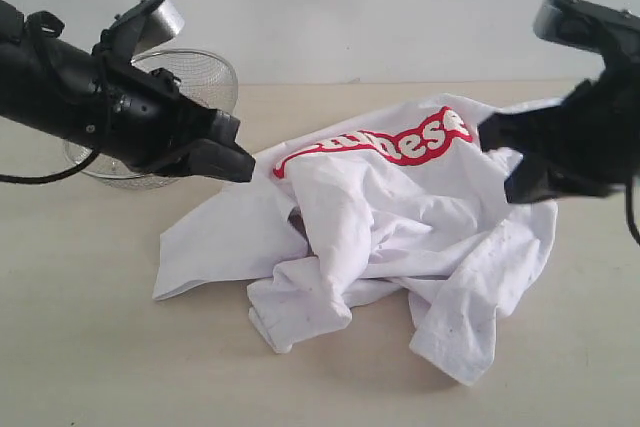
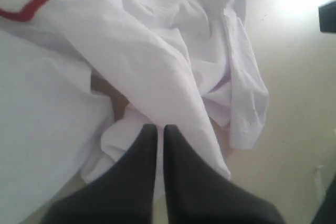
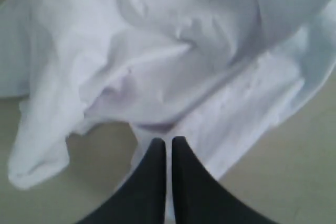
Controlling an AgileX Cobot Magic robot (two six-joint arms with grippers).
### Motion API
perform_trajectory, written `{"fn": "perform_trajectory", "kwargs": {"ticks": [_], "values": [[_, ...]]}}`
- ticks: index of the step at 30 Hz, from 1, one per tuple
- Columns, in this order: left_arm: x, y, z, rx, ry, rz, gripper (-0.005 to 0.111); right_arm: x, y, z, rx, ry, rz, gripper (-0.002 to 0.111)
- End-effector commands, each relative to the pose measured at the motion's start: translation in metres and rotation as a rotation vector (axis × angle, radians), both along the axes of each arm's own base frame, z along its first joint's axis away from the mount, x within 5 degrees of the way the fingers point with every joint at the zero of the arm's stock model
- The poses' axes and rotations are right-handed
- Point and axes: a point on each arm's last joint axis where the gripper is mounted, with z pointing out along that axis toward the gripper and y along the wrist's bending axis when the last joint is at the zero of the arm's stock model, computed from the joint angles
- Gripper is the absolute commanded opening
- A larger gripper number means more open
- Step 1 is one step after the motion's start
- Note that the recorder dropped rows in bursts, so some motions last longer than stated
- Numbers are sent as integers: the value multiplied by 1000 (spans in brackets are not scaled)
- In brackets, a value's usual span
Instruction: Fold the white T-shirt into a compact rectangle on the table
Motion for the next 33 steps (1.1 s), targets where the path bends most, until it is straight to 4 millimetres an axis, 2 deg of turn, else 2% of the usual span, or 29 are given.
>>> {"fn": "perform_trajectory", "kwargs": {"ticks": [1, 3, 5, 9, 10, 11, 18, 33], "values": [[-23, -6, 0, -90, 4, -32, 4, -47, 0, -22, 38, 80, 13, 0], [-34, -10, 2, -104, 5, -52, 4, -59, 2, -37, 69, 105, 22, 6], [-45, -11, 5, -108, -3, -70, 4, -71, 5, -52, 117, 133, 32, 22], [-61, -9, 11, -123, -6, -95, 4, -81, 4, -72, 163, 146, -59, 68], [-64, -8, 11, -127, -2, -89, 4, -81, 3, -75, 156, 133, -79, 77], [-66, -6, 12, -126, -6, -85, 4, -80, 1, -76, 148, 119, -91, 80], [-75, -3, 8, -127, 3, -78, 4, -72, 1, -76, 194, 51, -162, 67], [-72, -2, 8, -114, -25, -69, 4, -45, 12, -117, 284, 120, -128, 67]]}}
